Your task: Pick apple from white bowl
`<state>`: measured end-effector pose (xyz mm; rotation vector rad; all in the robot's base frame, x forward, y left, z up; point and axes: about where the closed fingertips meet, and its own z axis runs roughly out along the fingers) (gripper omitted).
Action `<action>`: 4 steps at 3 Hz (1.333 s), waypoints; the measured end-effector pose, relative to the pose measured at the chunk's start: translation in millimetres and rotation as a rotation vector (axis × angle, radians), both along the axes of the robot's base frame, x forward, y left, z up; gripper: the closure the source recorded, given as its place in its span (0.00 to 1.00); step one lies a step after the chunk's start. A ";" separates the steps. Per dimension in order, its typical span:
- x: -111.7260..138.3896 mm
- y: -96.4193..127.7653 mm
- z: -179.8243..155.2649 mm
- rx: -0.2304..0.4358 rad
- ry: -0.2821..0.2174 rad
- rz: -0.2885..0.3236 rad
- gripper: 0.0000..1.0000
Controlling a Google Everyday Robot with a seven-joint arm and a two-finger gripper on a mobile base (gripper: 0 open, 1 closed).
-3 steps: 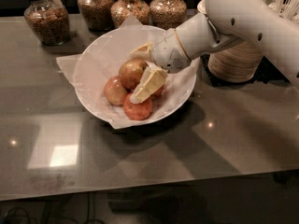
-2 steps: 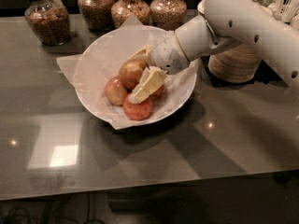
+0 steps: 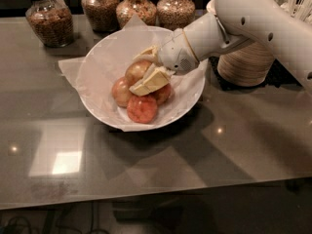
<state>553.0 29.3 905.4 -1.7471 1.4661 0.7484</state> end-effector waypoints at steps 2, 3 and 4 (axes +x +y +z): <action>-7.6 5.2 14.3 0.056 -0.023 0.037 1.00; -16.3 5.9 37.2 0.140 -0.059 0.075 1.00; -27.4 2.2 56.2 0.187 -0.081 0.104 1.00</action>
Offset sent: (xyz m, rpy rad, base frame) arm -0.0159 0.0052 0.0358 0.1347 -0.0575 0.0716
